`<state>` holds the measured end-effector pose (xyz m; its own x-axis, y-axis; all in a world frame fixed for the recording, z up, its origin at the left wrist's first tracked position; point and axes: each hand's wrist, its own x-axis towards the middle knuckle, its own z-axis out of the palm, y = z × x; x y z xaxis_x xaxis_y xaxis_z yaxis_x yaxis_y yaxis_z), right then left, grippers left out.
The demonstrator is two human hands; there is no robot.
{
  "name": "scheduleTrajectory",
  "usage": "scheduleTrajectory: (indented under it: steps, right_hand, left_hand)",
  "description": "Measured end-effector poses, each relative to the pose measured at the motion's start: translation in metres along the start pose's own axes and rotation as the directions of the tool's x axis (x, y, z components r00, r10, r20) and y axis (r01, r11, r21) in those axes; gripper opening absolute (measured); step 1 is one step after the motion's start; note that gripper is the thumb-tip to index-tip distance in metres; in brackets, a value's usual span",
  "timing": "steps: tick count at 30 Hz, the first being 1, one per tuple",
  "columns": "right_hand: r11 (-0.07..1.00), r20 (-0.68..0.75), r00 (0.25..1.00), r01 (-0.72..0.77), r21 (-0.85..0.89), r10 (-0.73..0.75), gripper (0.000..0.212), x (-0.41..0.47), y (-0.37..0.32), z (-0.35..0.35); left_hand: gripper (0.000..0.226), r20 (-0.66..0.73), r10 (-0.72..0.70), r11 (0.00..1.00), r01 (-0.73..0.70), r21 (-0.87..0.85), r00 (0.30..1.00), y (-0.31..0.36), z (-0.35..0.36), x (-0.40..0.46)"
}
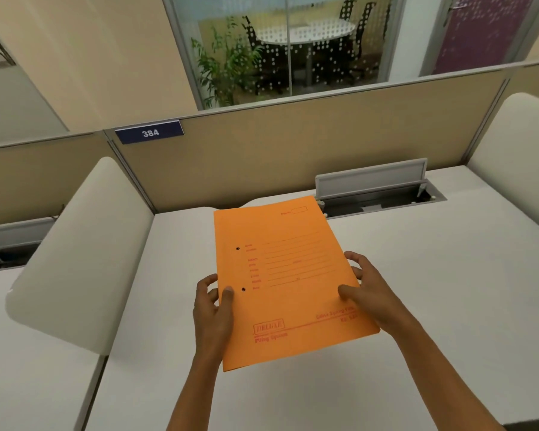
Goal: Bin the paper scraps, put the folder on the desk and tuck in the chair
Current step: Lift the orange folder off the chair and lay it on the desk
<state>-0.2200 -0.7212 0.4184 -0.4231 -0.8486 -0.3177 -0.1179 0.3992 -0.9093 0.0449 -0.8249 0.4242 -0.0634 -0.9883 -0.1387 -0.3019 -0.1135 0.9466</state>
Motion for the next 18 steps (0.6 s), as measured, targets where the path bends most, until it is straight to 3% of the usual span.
scheduleTrajectory:
  steps: [4,12,18]
  right_hand:
    - [0.999,0.065,0.998,-0.001,-0.039,0.004,0.069,0.051,0.005,-0.012]
    - [1.0,0.05,0.999,0.01,-0.018,-0.009,0.073,0.147,0.017,-0.028]
    - [1.0,0.057,0.998,-0.013,-0.016,0.014,0.071,0.202,0.024,-0.028]
  left_hand:
    - [0.031,-0.036,-0.01,1.0,0.011,0.028,0.999,0.001,0.025,0.039]
    - [0.027,-0.125,-0.047,0.995,0.056,0.077,0.991,0.0,0.079,0.115]
    - [0.046,-0.025,-0.172,0.981,0.173,0.083,0.985,0.0,0.101,0.164]
